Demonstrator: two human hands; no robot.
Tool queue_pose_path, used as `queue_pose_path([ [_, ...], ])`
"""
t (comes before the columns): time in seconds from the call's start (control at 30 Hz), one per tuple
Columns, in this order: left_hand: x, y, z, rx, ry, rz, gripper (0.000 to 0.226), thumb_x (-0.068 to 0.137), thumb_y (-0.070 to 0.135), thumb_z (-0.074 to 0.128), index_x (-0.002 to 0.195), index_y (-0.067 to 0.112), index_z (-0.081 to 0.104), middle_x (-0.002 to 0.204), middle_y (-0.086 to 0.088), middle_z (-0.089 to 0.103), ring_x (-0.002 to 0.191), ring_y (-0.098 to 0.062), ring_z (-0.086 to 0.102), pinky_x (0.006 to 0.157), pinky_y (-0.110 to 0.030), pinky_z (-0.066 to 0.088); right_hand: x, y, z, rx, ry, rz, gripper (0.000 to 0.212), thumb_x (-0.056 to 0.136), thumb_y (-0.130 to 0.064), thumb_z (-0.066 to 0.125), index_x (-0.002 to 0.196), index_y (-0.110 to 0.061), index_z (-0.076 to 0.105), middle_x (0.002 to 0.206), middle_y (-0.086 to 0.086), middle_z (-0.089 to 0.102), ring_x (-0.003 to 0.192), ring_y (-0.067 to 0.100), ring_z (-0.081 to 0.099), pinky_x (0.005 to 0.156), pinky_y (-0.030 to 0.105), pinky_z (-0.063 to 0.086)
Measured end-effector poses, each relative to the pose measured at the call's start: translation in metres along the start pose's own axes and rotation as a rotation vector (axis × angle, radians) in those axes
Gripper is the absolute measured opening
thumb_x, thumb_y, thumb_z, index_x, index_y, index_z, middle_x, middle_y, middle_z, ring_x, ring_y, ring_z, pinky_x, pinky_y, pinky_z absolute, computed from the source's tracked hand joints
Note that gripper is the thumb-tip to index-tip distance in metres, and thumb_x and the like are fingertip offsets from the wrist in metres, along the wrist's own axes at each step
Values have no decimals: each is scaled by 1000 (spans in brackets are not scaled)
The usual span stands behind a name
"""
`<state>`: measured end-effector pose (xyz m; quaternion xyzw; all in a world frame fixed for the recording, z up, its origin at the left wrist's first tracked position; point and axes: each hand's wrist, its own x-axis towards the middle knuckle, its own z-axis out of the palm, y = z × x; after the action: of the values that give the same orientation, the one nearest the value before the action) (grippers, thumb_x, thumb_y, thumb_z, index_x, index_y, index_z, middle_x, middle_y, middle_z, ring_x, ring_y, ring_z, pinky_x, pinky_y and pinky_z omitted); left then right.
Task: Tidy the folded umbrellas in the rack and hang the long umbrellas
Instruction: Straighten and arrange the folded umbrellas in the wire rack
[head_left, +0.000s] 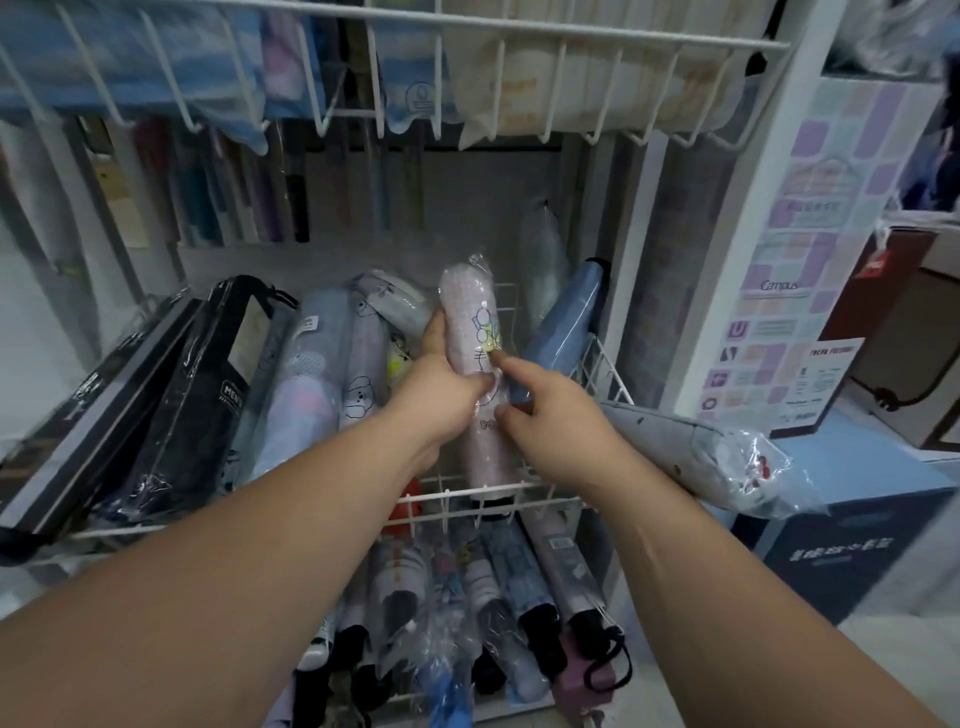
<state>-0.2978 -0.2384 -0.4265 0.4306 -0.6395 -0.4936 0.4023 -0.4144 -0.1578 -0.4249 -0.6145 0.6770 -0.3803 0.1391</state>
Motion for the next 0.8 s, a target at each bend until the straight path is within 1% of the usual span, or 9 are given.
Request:
queue_pose_path([
  [0.07,2,-2,0,9,8,12,104,65,26,73,145,65,19,122,5,71,109,-23,70,91,-48,59,1,1,2,81,40,25,56,94,-11,57,146,-30,49,125,3,69,87,14,59,88,24,46],
  [0.13,-1,4,-2,0,25,51,101,69,21,74,147,60,23,121,4,71,106,-23,71,89,-48,60,4,0,5,162,74,37,53,95,-11,56,144,-31,51,126,4,69,82,7,56,84,24,47],
  [0.23,0,15,-9,-19,51,88,94,87,6,71,155,47,22,126,3,67,105,-20,69,88,-42,61,10,-10,10,193,71,13,54,96,-12,56,146,-32,48,140,-7,59,119,7,57,106,27,45],
  [0.33,7,22,-23,4,127,117,92,90,1,66,159,41,19,134,1,62,106,-18,67,85,-33,60,20,-25,11,183,102,24,47,97,-17,56,142,-28,52,135,-5,62,120,13,60,101,24,44],
  [0.43,9,24,-40,23,132,89,92,92,1,65,159,40,17,130,9,58,103,-11,64,73,-21,54,32,-30,6,43,93,91,41,96,-19,57,137,-24,58,127,0,66,114,19,62,93,22,44],
  [0.53,7,24,-53,38,104,89,95,91,0,66,159,42,15,131,14,53,113,-14,62,89,-30,56,46,-33,-1,-169,33,94,38,93,-19,58,131,-23,62,122,5,68,109,25,64,93,29,51],
  [0.6,7,22,-56,61,97,79,95,91,0,66,159,42,15,136,14,53,118,-15,61,98,-35,54,64,-33,-3,-363,-62,92,44,92,-16,58,136,-22,58,129,7,63,113,27,61,94,29,51],
  [0.73,10,14,-52,145,87,63,95,88,4,68,149,59,20,162,4,35,131,-18,56,102,-31,52,98,-36,-8,-587,-258,158,48,92,-15,60,138,-24,52,128,8,63,111,30,63,81,27,49],
  [0.8,8,14,-48,202,77,41,94,88,7,67,147,63,19,164,1,31,126,-21,59,100,-32,53,102,-34,-7,-607,-296,130,44,93,-15,59,136,-23,53,127,8,64,111,31,63,87,32,53],
])
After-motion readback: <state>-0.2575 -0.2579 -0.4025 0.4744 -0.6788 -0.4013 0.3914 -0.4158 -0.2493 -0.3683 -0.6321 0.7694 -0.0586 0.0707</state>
